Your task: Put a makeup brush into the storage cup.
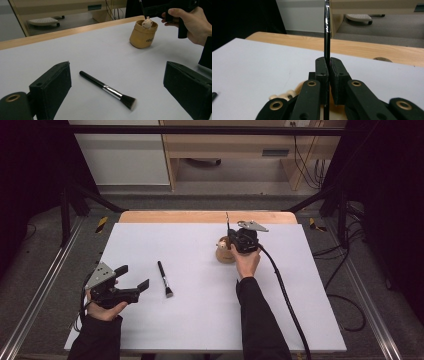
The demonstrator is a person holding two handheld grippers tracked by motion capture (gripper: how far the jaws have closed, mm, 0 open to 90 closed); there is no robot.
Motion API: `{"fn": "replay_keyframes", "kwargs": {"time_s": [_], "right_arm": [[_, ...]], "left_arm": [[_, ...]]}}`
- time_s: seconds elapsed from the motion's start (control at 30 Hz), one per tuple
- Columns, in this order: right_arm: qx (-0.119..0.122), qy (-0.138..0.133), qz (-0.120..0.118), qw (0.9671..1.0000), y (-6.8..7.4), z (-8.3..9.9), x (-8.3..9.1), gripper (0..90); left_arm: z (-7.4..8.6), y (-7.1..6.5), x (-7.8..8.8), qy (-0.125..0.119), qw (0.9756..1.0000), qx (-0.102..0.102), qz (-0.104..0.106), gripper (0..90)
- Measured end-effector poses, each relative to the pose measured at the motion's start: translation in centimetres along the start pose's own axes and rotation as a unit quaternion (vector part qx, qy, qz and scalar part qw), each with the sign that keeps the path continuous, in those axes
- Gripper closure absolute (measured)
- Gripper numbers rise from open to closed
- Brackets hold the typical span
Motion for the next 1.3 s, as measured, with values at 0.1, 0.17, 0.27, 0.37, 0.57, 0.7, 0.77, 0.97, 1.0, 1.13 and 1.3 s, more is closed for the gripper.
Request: {"fn": "replay_keyframes", "kwargs": {"time_s": [0.1, 0.17, 0.27, 0.37, 0.57, 0.7, 0.77, 0.97, 1.0, 1.13, 1.3], "right_arm": [[-0.002, 0.007, 0.000, 1.0000, -0.3, 0.5, 0.0, 85.8], [0.003, 0.012, -0.002, 0.9999, -0.3, 0.7, 0.1, 85.8], [-0.003, 0.013, -0.004, 0.9999, -0.3, 1.0, 0.1, 85.8], [-0.007, 0.023, -0.003, 0.9997, -0.6, 1.4, 0.3, 85.7], [0.004, 0.045, -0.007, 0.9990, -0.7, 2.2, 0.6, 85.2], [0.013, 0.031, -0.013, 0.9994, -0.4, 1.8, 1.4, 84.7], [0.013, 0.024, -0.016, 0.9995, -0.4, 1.6, 2.2, 84.3], [0.022, 0.015, -0.041, 0.9988, -0.1, 1.0, 4.9, 78.3], [0.024, 0.014, -0.045, 0.9986, 0.0, 1.0, 5.4, 76.6], [0.027, 0.015, -0.063, 0.9975, 0.2, 0.8, 6.8, 72.4], [0.033, 0.016, -0.079, 0.9962, 0.3, 0.8, 9.1, 61.9]], "left_arm": [[0.0, 0.0, -0.1, 0.001, 1.0000, -0.001, 0.000, 6.9], [0.1, -0.1, -0.1, 0.002, 1.0000, -0.001, 0.000, 6.9], [0.1, -0.1, -0.2, 0.004, 1.0000, -0.001, 0.000, 6.9], [0.1, -0.1, -0.2, 0.003, 1.0000, -0.002, 0.000, 6.9], [0.1, -0.1, -0.2, 0.003, 1.0000, -0.001, 0.000, 6.9], [0.2, -0.2, -0.3, 0.004, 1.0000, -0.001, 0.001, 6.9], [0.2, -0.2, -0.4, 0.006, 1.0000, -0.002, 0.001, 6.9], [0.2, -0.2, -0.4, 0.006, 1.0000, 0.000, 0.001, 6.9], [0.2, -0.2, -0.4, 0.006, 1.0000, 0.000, 0.001, 6.9], [0.3, -0.2, -0.4, 0.006, 1.0000, 0.001, 0.001, 6.9], [0.3, -0.1, -0.4, 0.007, 1.0000, 0.002, -0.002, 6.9]]}}
Point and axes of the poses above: each handheld gripper's, and its own axes: x roughly backward along the jaws, z roughly out of its underside, y roughly to its left, the point moved 6 cm from there along -x, roughly forward along the jaws
